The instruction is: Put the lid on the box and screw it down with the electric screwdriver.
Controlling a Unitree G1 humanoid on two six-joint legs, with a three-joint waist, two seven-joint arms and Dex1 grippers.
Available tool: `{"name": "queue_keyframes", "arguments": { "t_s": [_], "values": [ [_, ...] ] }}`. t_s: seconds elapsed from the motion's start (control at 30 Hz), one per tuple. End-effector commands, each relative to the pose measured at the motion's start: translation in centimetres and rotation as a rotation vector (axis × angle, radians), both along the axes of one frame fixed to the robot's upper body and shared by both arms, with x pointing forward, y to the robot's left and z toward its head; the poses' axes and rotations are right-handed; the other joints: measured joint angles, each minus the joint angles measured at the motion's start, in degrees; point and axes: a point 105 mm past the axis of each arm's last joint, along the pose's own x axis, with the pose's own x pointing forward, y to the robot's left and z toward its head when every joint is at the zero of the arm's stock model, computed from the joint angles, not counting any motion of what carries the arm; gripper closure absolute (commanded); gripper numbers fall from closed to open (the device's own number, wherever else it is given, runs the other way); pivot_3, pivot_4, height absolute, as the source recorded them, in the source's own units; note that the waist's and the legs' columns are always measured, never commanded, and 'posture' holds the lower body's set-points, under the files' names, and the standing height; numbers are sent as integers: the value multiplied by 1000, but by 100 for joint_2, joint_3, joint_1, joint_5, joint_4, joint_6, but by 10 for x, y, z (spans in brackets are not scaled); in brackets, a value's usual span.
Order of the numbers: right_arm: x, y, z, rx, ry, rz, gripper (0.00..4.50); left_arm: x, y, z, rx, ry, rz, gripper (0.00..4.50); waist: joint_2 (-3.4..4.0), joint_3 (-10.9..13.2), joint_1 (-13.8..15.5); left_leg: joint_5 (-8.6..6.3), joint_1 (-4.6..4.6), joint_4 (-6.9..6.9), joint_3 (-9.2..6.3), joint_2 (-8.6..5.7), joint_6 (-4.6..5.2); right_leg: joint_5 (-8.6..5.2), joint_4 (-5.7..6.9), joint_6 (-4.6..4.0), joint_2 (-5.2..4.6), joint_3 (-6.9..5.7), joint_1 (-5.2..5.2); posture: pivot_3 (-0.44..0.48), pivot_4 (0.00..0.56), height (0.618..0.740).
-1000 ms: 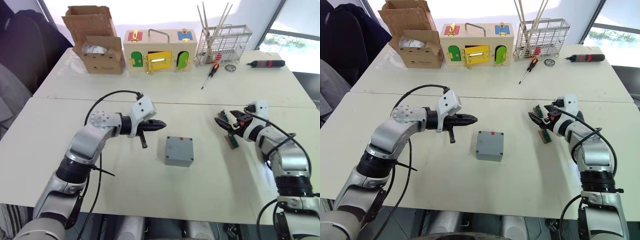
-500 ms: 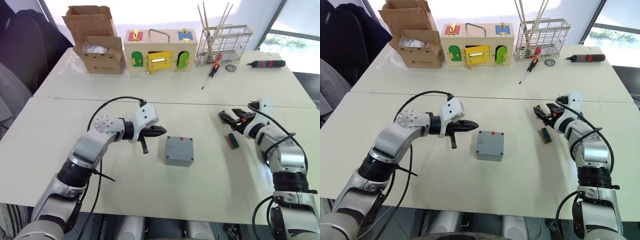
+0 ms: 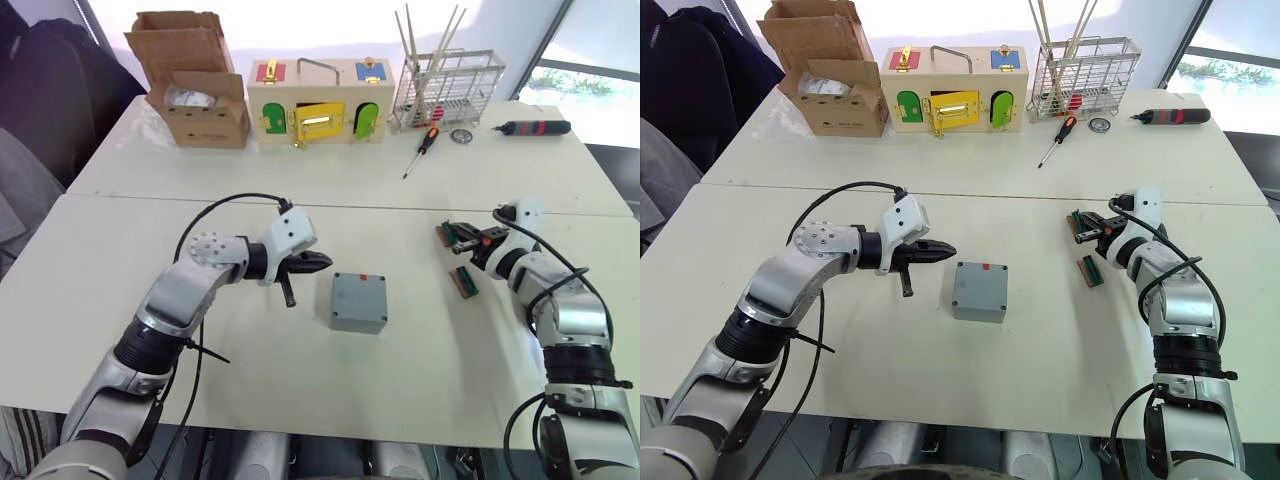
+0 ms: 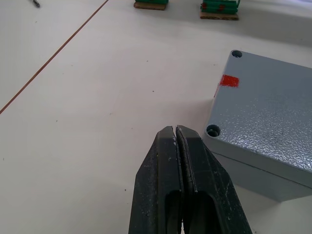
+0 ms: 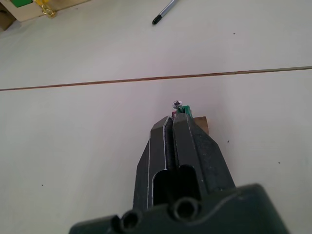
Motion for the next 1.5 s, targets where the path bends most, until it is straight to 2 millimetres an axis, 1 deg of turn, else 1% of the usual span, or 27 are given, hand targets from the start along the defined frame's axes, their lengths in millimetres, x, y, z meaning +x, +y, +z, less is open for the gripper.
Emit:
{"name": "queue_keyframes", "arguments": {
  "t_s": [0.03, 0.07, 0.1, 0.2, 0.4, 0.6, 0.67, 0.7, 0.73, 0.8, 1.07, 1.2, 1.37, 1.5],
  "values": [
    [3, -5, 25, -8, -103, -27, 4469, 1, -3, 13, -16, -58, -14, 4500, 0, 0, -1, 0, 0, 0, 0, 0, 0, 0, 0, 0, 0, 0, 0, 0, 150, 735],
    [3, -6, 26, -10, -103, -32, 3957, 1, -3, 13, -16, -58, -15, 4500, 0, 0, -1, 0, 0, 0, 0, 0, 0, 0, 0, 0, 0, 0, 0, 0, 150, 735],
    [3, -6, 26, -11, -100, -33, 3634, 1, -3, 13, -17, -58, -15, 4500, 0, 0, -1, 0, 0, 0, 0, 0, 0, 0, 0, 0, 0, 0, 0, 0, 150, 735],
    [1, -5, 22, -18, -74, -21, 2155, 1, -4, 12, -17, -59, -14, 4500, 0, 0, -2, 0, 0, 0, 0, 0, 0, 0, 0, 0, 0, 0, 0, 0, 150, 735],
    [-5, 2, 7, -9, -28, 5, 2155, 1, -4, 11, -16, -59, -13, 4500, 0, 0, 1, 0, 0, 0, 0, 0, 0, 0, 0, 0, 0, 0, 0, 0, 150, 735],
    [-3, 5, 3, -1, -19, 2, 2155, 1, -4, 11, -17, -60, -13, 4500, 0, 0, -8, 0, 0, 0, 1, 0, 0, 0, 0, 0, 0, 0, 0, 0, 150, 735],
    [-2, 5, 3, 5, -24, -3, 2679, 1, -4, 11, -17, -59, -12, 4500, 0, 0, -10, 0, 0, 0, 1, 0, 0, 0, 0, 0, 0, 0, 0, 0, 150, 735],
    [-2, 5, 4, 5, -27, -4, 3044, 2, -4, 11, -17, -59, -12, 4500, 0, 0, -9, 0, 0, 0, 0, 0, 0, 0, 0, 0, 0, 0, 0, 0, 150, 735],
    [-1, 5, 5, 11, -32, -6, 3453, 2, -4, 10, -17, -58, -12, 4500, 0, 0, -8, 0, 0, 0, 0, 0, 0, 0, 0, 0, 0, 0, 0, 0, 150, 735],
    [-1, 5, 6, 14, -37, -5, 4483, 1, -4, 9, -15, -56, -11, 4500, 0, 0, -7, 0, 0, 0, 0, 0, 0, 0, 0, 0, 0, 0, 0, 0, 150, 735],
    [-3, 10, 5, 17, -37, 11, 4483, 1, -3, 6, -7, -50, -11, 4500, 0, 0, -6, 0, 0, 0, 0, 0, 0, 0, 0, 0, 0, 0, 0, 0, 150, 735],
    [-5, 11, 10, 16, -50, 11, 4483, 0, -3, 6, -5, -47, -13, 4500, 0, 0, -6, 0, 0, 0, 0, 0, 0, 0, 0, 0, 0, 0, 0, 0, 150, 735],
    [-6, 7, 44, 29, -147, -8, 4483, -1, -3, 5, -5, -44, -19, 4500, 0, 0, -5, 0, 0, 0, 0, 0, 0, 0, 1, 0, 0, 0, 0, 0, 150, 735],
    [-10, 9, 60, 15, -179, 6, 4483, -1, -3, 5, -5, -44, -23, 4500, 0, 0, 4, 0, 0, 0, 0, 0, 0, 0, 0, 0, 0, 0, 0, 0, 150, 735]
  ]
}}
